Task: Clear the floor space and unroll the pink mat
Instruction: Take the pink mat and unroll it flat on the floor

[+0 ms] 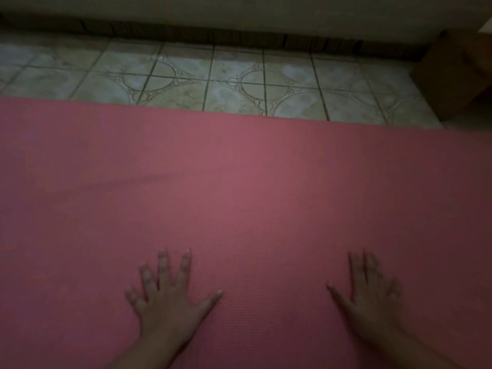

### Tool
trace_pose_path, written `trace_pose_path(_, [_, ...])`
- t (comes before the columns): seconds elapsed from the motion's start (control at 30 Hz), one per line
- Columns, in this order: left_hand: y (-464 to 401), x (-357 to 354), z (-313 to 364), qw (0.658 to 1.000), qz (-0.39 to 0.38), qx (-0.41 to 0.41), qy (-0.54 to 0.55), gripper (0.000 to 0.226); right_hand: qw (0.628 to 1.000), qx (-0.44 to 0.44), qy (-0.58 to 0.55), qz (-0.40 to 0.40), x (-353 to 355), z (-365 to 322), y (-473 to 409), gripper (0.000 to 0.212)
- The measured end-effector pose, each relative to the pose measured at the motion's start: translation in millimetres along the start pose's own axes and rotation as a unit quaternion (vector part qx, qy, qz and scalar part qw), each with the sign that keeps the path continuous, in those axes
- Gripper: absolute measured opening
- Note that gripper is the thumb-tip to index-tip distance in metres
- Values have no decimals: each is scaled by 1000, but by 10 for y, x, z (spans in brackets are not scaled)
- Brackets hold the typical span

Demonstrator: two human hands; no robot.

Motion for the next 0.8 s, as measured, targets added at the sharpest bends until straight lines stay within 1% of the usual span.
trace_pose_path(0.17, [151,-104,162,1000,-21,3,15,104,1000,-19,1,3,12,260,67,90])
trace_pose_path(0.27, [126,-57,140,1000,-22,6,19,99,1000,-26,0,10,29,224,76,92])
trace_pose_path(0.37, [81,7,146,1000,-10,6,13,95,998,-42,-36,18,79,84,23,95])
trace_pose_path(0.5, [-182,169,194,1000,5,0,11,100,999,5,-52,-2,135,-269,-143,100])
trace_pose_path(0.6, [-375,281,165,1000,11,-15,-13,108,999,33,-24,-22,102,-359,-170,105])
trace_pose_path(0.67, [-399,292,149,999,12,-18,-25,109,999,37,-3,-28,82,-340,-138,104])
trace_pose_path(0.8, [-354,278,145,1000,1,-14,-24,109,999,32,4,-34,70,-333,-91,102])
Point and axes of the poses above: each hand's wrist, its own y-axis away from the middle knuckle, its own x-axis out of the back of the hand, z = x × y, the point moved 8 cm from there along -y, towards the middle knuckle, and after that the axes turned 1 degree about z, right-handed, at the moved point
